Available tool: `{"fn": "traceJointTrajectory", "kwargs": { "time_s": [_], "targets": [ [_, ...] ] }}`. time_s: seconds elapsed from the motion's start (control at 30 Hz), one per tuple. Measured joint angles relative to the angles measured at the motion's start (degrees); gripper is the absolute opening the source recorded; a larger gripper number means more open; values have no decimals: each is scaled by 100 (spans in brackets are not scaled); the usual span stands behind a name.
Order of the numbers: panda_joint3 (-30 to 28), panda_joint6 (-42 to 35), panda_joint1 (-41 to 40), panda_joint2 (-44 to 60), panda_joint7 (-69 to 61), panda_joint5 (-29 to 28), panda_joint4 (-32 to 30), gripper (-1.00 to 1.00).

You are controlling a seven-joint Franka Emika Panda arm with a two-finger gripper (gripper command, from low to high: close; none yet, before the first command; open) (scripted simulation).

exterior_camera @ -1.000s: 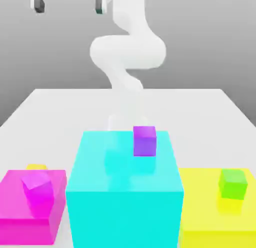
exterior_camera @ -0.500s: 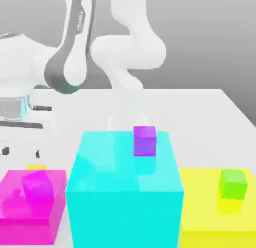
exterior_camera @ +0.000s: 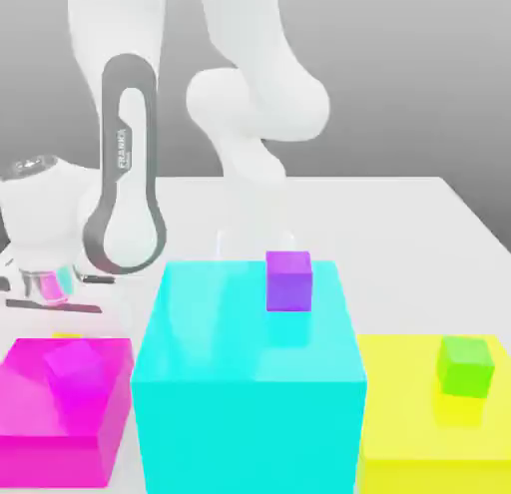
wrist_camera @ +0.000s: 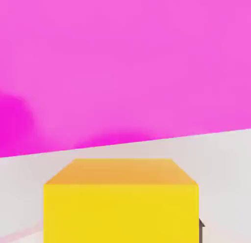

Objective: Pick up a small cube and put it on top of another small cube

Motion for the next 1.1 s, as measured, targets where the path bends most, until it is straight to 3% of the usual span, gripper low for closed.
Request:
{"fn": "traceJointTrajectory", "kwargs": {
  "time_s": [0.27,0.5,1.1],
  "targets": [
    [-1186,-881,662,-1239,1410,-1783,-265,-100],
    [-1472,-1622,589,-958,3120,-1395,841,-100],
    [-198,-3598,2505,-85,7184,-686,3588,-100]
  ]
}}
